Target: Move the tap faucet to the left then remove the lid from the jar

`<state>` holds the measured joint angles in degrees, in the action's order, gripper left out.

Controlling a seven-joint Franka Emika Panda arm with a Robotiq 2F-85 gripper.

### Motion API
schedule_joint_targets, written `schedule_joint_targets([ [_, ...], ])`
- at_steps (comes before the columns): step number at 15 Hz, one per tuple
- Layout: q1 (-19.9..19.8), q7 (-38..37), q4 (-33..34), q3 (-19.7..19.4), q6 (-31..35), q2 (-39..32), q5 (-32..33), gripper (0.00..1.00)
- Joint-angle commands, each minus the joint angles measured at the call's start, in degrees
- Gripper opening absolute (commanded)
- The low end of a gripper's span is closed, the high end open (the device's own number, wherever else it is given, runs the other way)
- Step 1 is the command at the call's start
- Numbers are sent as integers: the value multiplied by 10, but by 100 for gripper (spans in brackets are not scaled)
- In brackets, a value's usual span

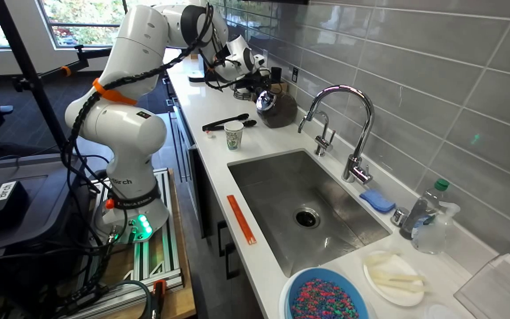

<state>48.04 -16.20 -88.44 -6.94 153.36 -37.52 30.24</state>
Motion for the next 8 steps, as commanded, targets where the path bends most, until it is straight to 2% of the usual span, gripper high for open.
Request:
schedule_joint_targets([
  [1, 10, -22, 10, -13, -5, -11, 18, 98],
  [7, 16, -34, 5, -24, -8, -7, 24, 100],
  [8, 17, -36, 4, -25, -9, -7, 24, 98],
])
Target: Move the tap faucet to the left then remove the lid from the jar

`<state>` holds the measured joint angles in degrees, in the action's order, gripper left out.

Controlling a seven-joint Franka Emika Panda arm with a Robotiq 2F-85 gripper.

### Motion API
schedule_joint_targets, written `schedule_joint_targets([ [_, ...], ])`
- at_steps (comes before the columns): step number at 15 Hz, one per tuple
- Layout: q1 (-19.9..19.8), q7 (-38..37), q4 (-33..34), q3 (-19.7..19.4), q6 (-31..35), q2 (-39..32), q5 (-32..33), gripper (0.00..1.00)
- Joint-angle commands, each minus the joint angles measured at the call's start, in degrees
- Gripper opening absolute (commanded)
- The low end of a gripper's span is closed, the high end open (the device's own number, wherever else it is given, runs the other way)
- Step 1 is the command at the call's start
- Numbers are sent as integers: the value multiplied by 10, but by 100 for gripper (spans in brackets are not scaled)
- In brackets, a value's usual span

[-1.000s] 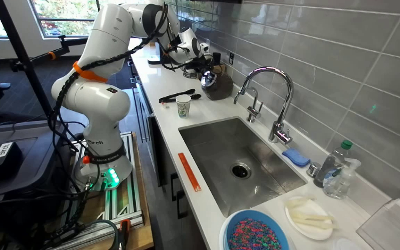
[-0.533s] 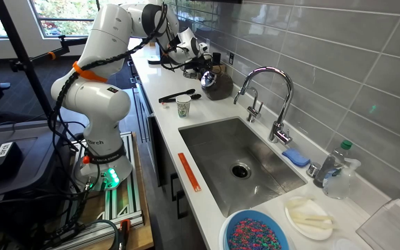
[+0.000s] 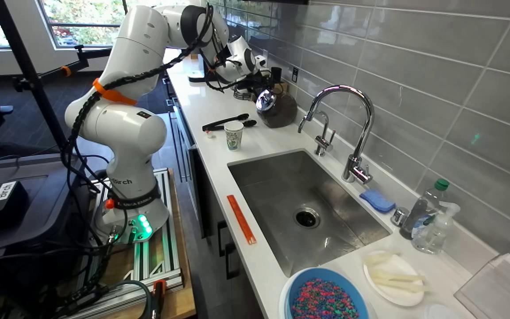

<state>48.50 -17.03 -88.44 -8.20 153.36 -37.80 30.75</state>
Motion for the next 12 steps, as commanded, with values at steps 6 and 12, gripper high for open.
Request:
schedule_joint_targets([
  [6, 28, -45, -7, -30, -7, 3, 20, 93],
  [12, 48, -70, -20, -51, -5, 8, 20, 100],
])
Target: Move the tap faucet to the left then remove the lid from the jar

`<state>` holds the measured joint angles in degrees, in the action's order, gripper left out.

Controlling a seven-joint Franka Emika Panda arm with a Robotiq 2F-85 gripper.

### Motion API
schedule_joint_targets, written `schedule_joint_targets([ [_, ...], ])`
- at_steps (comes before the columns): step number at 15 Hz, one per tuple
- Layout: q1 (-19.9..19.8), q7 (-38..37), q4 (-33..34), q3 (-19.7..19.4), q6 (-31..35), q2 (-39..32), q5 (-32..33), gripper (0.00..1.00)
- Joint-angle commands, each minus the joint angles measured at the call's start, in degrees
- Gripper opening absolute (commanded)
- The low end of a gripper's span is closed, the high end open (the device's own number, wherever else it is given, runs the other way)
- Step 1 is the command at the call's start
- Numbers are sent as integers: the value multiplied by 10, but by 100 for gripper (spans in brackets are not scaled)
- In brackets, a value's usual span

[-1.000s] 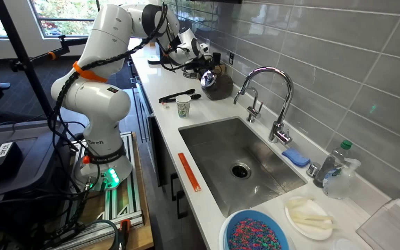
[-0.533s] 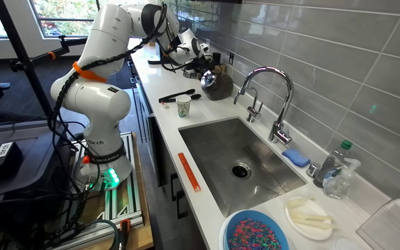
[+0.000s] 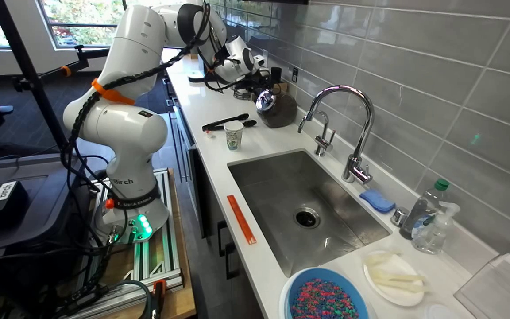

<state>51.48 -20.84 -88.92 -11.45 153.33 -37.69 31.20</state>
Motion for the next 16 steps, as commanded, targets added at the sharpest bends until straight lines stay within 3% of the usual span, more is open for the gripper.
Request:
schedule_joint_targets([
  [1, 20, -36, -17, -21, -4, 8, 14, 100],
  [10, 27, -60, -36, -23, -3, 14, 6, 100],
  [11, 28, -62, -36, -24, -2, 13, 7, 96],
  [12, 28, -63, -35, -24, -1, 12, 8, 86],
  [14, 28, -64, -33, -24, -1, 11, 9, 84],
  [15, 28, -64, -33, -24, -1, 11, 9, 66],
  [16, 28, -64, -33, -24, -1, 11, 9, 60],
])
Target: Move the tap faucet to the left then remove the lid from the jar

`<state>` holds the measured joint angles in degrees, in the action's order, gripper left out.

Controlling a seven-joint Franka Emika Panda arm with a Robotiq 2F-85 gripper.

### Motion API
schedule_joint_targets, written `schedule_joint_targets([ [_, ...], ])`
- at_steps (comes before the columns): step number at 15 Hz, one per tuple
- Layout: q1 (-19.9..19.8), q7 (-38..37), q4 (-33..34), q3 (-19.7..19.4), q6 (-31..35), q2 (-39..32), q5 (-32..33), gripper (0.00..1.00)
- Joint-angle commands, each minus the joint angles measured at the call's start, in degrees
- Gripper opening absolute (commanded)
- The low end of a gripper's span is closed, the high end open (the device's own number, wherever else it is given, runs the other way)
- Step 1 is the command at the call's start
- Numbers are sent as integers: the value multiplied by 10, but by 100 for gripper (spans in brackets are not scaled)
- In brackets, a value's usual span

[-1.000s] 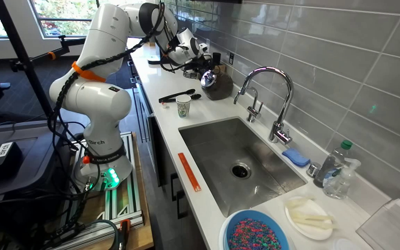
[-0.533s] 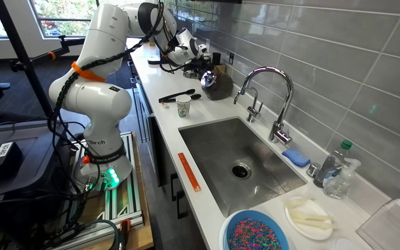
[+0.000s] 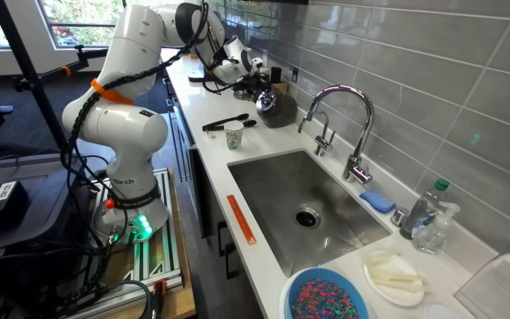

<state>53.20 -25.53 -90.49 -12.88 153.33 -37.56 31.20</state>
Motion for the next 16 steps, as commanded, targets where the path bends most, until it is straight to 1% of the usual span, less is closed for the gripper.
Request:
schedule_joint_targets([
  [1, 11, -18, -17, -10, -1, 10, 9, 58],
  [2, 11, -18, -18, -10, -1, 11, 9, 51],
  [3, 11, -18, -18, -12, -2, 11, 9, 41],
  [5, 13, -18, -19, -12, -2, 13, 9, 27],
  [6, 15, -19, -20, -12, -2, 13, 9, 21],
  [16, 19, -23, -34, -17, 7, 29, 13, 21],
])
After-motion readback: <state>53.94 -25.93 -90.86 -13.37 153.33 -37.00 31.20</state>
